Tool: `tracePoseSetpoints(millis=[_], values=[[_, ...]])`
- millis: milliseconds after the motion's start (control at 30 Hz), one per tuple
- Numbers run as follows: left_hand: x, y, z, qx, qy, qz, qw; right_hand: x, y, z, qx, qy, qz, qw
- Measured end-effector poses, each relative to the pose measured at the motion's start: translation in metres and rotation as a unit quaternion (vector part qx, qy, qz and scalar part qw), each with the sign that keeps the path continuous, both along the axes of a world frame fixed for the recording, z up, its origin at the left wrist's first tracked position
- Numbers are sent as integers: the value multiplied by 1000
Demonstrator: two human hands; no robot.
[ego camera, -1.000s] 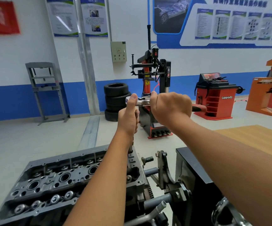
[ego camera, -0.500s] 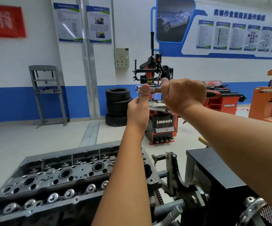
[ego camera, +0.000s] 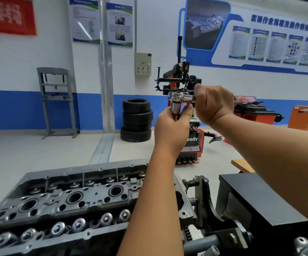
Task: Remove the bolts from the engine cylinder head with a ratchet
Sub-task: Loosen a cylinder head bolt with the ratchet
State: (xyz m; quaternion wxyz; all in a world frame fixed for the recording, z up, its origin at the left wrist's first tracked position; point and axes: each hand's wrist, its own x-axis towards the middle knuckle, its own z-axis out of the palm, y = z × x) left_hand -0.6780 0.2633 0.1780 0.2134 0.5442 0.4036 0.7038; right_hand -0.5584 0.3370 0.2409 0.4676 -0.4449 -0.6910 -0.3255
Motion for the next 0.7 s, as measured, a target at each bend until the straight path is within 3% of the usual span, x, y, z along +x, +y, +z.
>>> tracePoseSetpoints(millis=[233, 367, 700], values=[[-2, 0, 1, 11, -11, -16, 1000, -19, 25, -4, -19, 53, 122, 991], [-3, 1, -1, 14, -46, -23, 999, -16, 22, -6, -20, 50, 111, 992], [2, -5, -4, 21, -18, -32, 999, 8, -18, -14, -4, 40, 10, 999]])
